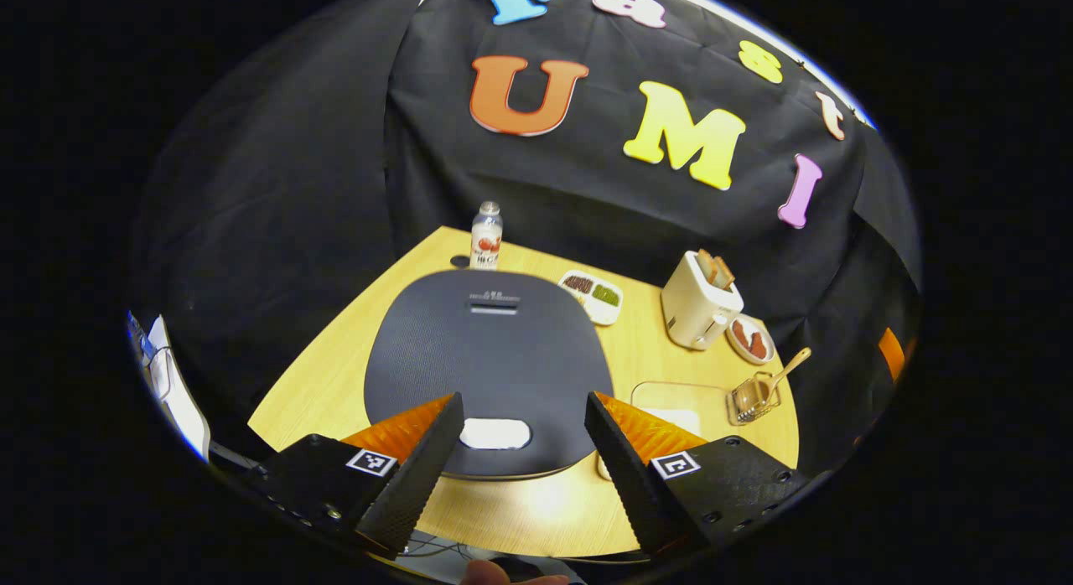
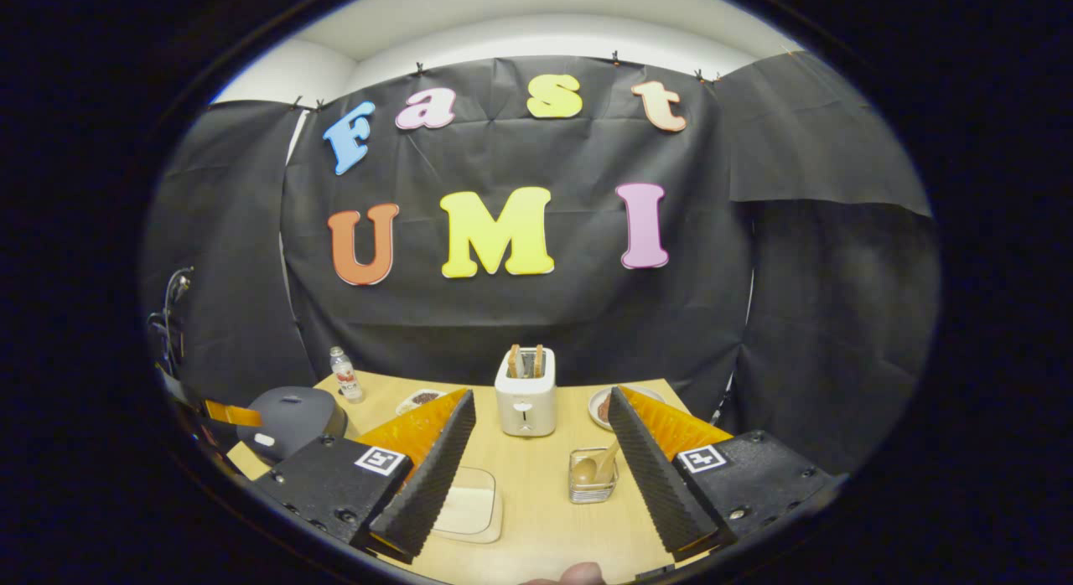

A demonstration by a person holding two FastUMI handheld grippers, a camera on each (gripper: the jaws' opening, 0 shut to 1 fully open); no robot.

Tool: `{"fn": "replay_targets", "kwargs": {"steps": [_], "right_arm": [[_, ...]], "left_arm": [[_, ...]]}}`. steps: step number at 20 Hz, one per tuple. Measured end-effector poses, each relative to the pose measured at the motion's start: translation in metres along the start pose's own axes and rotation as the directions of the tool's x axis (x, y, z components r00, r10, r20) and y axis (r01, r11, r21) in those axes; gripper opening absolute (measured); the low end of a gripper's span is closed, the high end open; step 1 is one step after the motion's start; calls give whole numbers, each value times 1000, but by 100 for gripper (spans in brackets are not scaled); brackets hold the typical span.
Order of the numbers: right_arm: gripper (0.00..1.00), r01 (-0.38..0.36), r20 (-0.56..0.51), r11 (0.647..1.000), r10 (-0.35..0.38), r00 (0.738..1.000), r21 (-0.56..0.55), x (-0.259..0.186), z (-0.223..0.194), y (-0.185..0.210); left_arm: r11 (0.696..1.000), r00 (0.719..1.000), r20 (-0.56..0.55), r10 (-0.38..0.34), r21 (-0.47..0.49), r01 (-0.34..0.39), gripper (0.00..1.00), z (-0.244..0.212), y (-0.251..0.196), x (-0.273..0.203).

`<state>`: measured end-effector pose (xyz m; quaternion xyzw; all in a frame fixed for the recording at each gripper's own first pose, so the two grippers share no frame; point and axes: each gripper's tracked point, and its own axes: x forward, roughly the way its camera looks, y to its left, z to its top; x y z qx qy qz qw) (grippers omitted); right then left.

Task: Close the left gripper, press the button to open the rice cooker; take a wooden spoon from the chopstick holder with the right hand, scoop a spoonful of rice and pour it into the rice cooker, then put the wooden spoon back into the chopstick holder.

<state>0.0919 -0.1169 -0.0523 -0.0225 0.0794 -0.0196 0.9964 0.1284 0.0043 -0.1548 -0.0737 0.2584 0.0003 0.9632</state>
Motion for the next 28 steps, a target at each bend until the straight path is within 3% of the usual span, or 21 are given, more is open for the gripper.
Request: {"fn": "replay_targets", "kwargs": {"steps": [4,11,17,23,28], "right_arm": [[99,0,46,1000,1,999,-1,-22,25,14],[100,-16,140,1000,12,990,25,-73,66,46],[99,-1,184,1000,2,983,-8,-117,66,66],[100,20,172,1000,-21,985,7,-147,40,75],[99,21,154,1000,-21,988,2,-157,25,79]], "left_arm": [[998,982,180,-59,30,55,95,56,-23,-46],[987,877,454,-157,96,127,95,113,-50,-142],[975,843,502,-191,197,103,94,87,-54,-178],[960,796,561,-226,268,83,94,66,-75,-209],[952,784,573,-239,299,72,94,57,-86,-215]]}}
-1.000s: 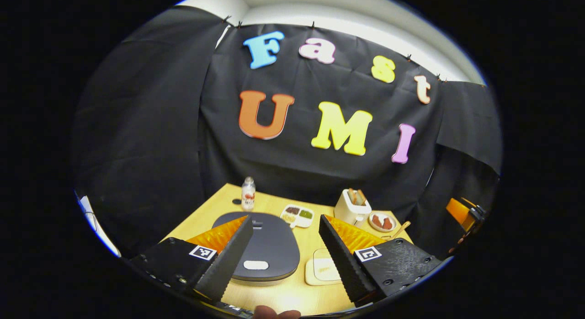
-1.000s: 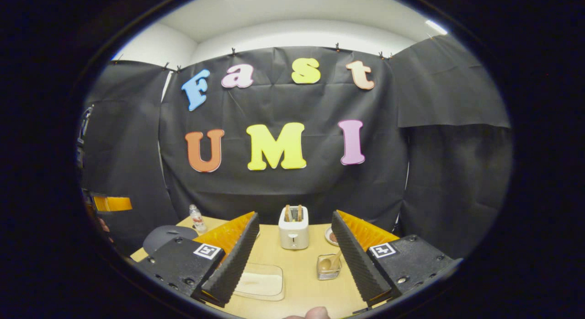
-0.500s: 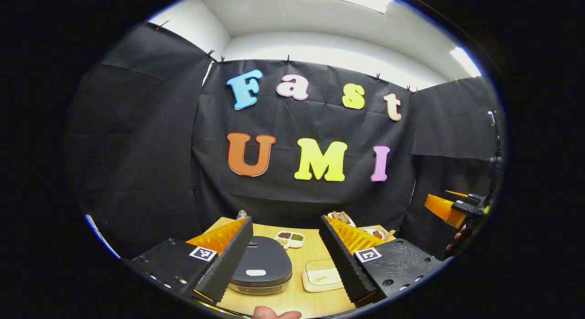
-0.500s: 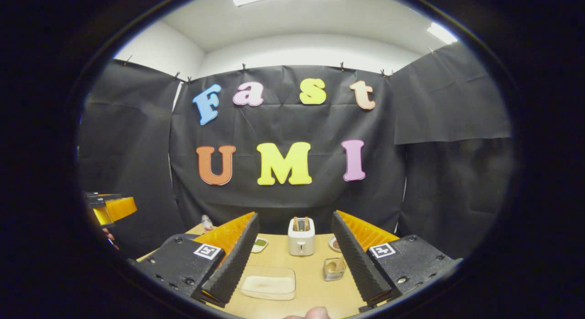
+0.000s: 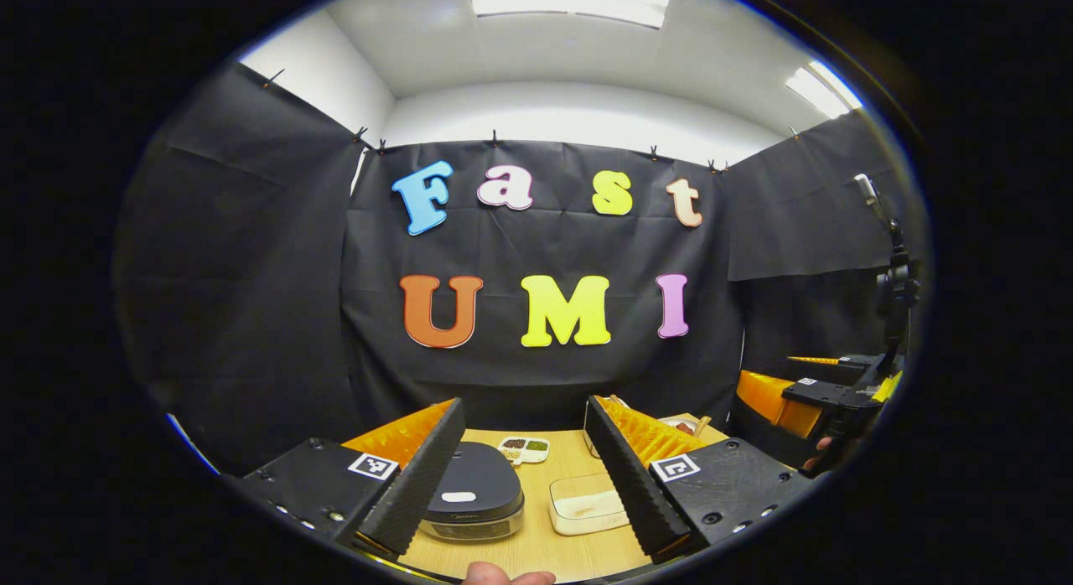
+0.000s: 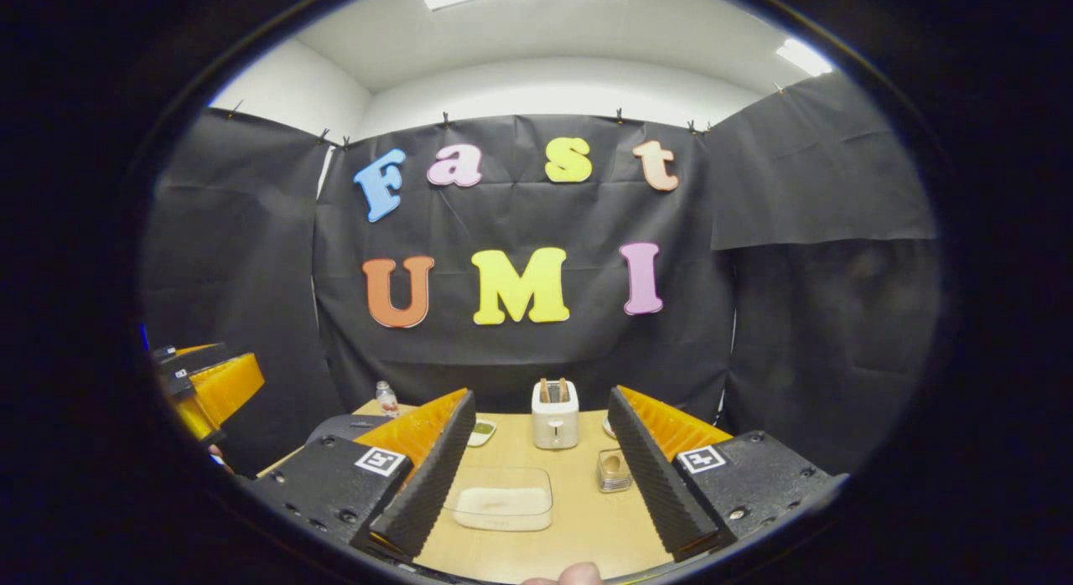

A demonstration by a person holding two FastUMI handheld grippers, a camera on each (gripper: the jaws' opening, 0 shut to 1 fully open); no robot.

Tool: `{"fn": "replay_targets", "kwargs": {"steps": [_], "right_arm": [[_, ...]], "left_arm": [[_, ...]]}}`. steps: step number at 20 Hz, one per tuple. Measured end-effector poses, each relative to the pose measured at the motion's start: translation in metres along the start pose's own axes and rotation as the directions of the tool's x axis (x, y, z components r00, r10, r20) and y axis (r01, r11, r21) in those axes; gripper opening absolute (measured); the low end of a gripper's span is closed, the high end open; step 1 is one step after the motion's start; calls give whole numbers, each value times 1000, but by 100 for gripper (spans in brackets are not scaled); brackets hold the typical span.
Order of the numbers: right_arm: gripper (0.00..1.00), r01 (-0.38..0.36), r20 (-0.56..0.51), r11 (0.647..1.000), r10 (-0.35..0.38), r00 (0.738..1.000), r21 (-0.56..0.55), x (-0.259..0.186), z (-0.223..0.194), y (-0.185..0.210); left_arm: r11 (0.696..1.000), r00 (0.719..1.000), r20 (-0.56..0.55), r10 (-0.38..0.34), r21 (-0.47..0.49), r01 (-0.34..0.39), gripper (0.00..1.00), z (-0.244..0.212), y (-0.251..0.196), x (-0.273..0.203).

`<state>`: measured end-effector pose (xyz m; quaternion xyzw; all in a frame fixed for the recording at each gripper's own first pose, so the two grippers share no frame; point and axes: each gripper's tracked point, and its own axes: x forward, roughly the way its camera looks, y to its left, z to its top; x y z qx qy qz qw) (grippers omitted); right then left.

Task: Close the left gripper, press the button to open the rice cooker; take a wooden spoon from the chopstick holder with the right hand, scoop a spoonful of rice and pour it into the rice cooker, then put the wooden spoon back into the chopstick holder.

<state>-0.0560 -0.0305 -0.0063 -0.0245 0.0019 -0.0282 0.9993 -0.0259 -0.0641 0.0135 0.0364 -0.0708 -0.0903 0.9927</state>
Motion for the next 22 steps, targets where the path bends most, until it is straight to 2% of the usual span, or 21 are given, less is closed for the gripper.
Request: {"fn": "replay_targets", "kwargs": {"steps": [22], "right_arm": [[99,13,5,1000,-13,1000,-11,1,1,-1]], "left_arm": [[999,999,-27,38,18,-38,94,0,12,15]]}}
